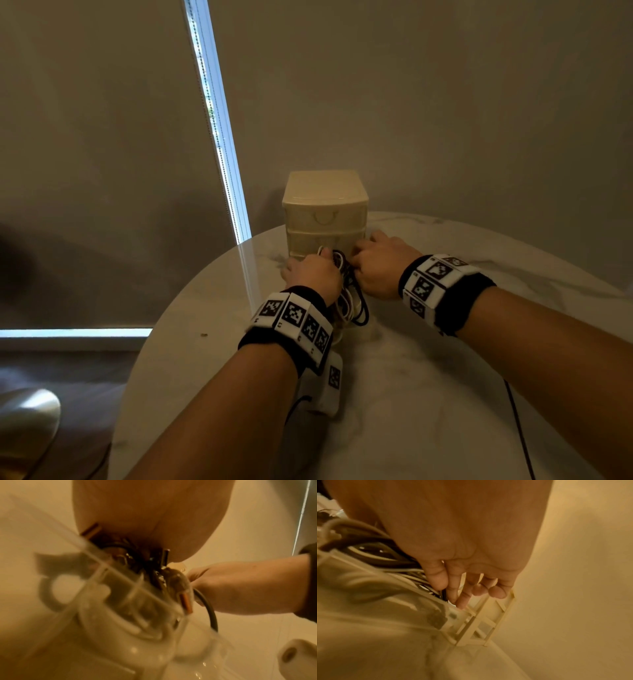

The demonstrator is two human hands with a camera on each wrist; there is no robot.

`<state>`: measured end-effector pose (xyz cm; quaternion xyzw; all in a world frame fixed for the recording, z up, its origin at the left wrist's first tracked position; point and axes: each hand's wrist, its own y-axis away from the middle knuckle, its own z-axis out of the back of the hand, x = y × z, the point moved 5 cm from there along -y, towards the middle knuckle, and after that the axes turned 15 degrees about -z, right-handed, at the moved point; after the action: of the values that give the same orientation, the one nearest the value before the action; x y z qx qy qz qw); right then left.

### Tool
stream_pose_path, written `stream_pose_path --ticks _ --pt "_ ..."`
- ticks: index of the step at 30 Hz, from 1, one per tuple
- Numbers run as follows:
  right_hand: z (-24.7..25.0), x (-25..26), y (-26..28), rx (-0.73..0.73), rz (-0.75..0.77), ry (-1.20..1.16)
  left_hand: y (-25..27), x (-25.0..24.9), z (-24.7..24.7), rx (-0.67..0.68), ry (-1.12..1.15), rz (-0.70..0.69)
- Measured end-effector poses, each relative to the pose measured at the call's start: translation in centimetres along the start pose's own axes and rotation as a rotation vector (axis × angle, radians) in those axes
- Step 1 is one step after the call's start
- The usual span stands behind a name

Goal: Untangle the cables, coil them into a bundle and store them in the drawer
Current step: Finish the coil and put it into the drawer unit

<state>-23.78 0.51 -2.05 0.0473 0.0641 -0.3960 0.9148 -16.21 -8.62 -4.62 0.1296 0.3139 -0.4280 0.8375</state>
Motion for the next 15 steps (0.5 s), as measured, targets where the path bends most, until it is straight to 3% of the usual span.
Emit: stream_pose_path --ticks 5,11,15 --pt "-0.4 1.1 0.2 0.101 -0.003 0.072 -0.9 1.1 -0.1 -0.02 -0.143 0.023" --pt "-0.1 0.2 0.9 0.193 -0.07 -0.473 -1.2 1.6 1.1 -0.069 -0.155 -0.077" --pt "0.2 2.1 4.6 0.251 0.054 -0.355 -1.0 1.4 2.1 -0.147 -0.068 -0.123"
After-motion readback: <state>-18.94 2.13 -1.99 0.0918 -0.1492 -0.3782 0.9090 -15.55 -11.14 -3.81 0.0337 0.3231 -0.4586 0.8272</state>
